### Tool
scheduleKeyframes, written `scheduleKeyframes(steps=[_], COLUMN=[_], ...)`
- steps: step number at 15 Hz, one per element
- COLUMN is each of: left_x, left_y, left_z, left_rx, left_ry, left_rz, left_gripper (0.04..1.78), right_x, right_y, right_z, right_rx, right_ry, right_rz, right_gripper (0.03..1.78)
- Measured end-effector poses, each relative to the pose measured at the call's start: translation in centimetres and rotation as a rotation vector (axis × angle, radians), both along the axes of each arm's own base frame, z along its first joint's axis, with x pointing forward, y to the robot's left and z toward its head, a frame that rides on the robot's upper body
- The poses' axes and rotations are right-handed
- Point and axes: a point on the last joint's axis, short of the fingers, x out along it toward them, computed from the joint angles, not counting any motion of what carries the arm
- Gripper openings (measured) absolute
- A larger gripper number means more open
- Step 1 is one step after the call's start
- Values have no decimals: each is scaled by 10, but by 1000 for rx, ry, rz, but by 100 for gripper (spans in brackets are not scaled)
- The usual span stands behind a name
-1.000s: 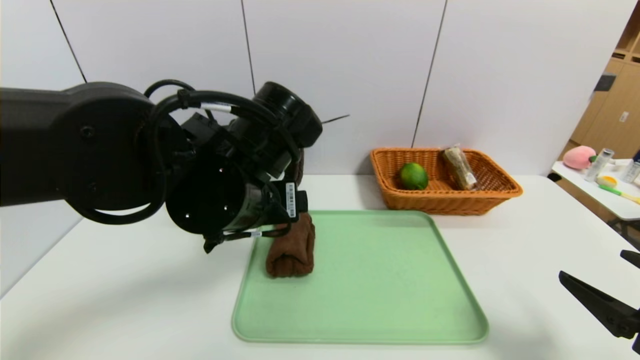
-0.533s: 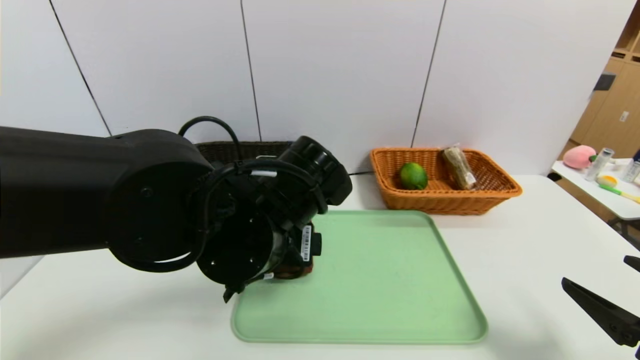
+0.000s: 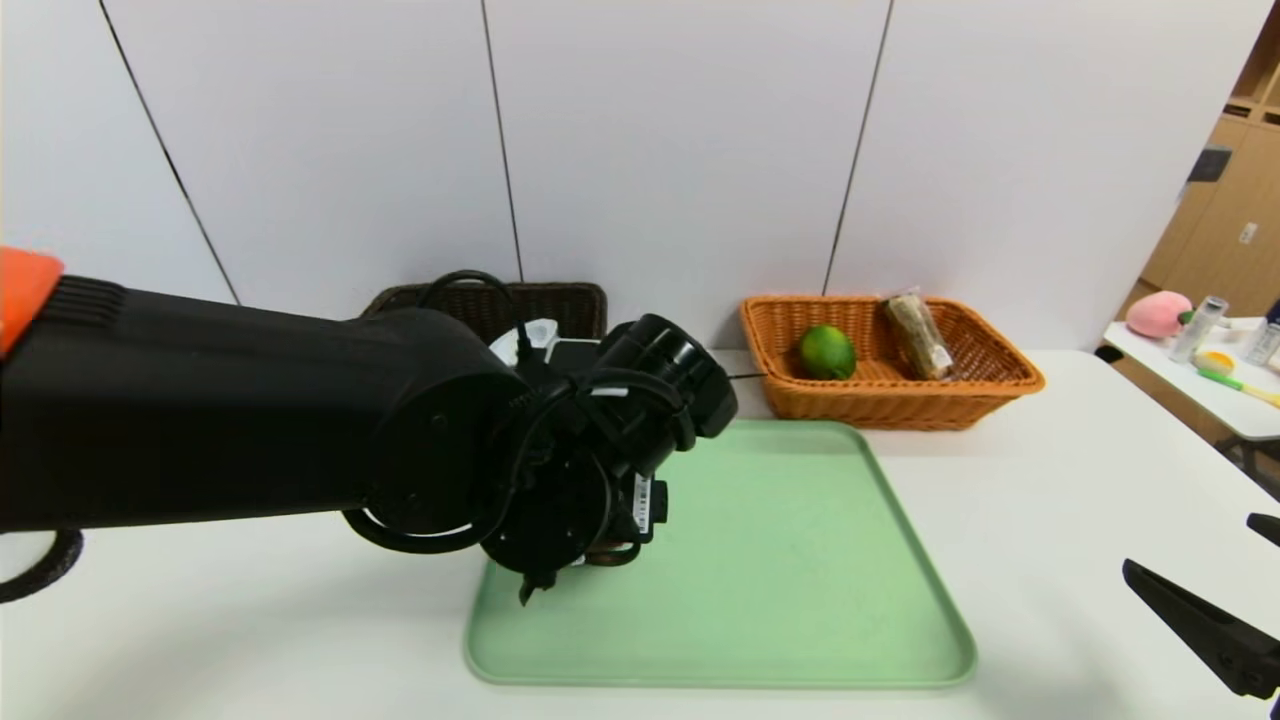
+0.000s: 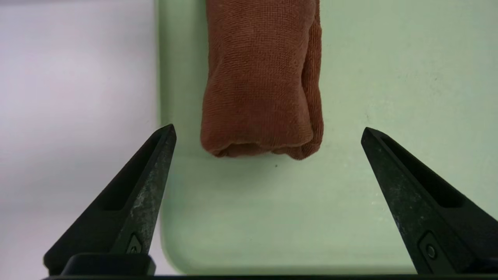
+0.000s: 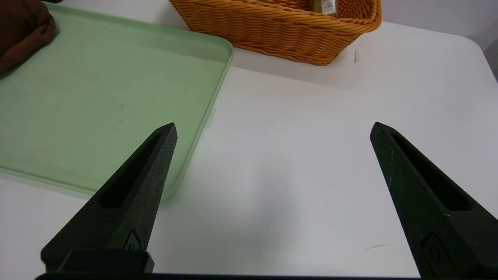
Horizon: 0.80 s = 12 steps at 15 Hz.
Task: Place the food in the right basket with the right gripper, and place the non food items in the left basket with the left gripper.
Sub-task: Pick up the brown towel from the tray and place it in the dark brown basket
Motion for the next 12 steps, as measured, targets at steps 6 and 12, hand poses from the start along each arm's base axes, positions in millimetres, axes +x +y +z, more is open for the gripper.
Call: scheduleKeyframes(steps=[6,12], left_x=[12,29], left_y=[-13,-13], left_z=[-25,-42], left_rx=[34,58], left_ry=[13,23], left_rz=[-3,21], left_gripper=[169,169], right_x=[-1,-2], right_y=[0,0], right_z=[-3,-5], right_rx=[2,4], right_ry=[10,16], right_rz=[-2,-2], right_gripper=[171,171])
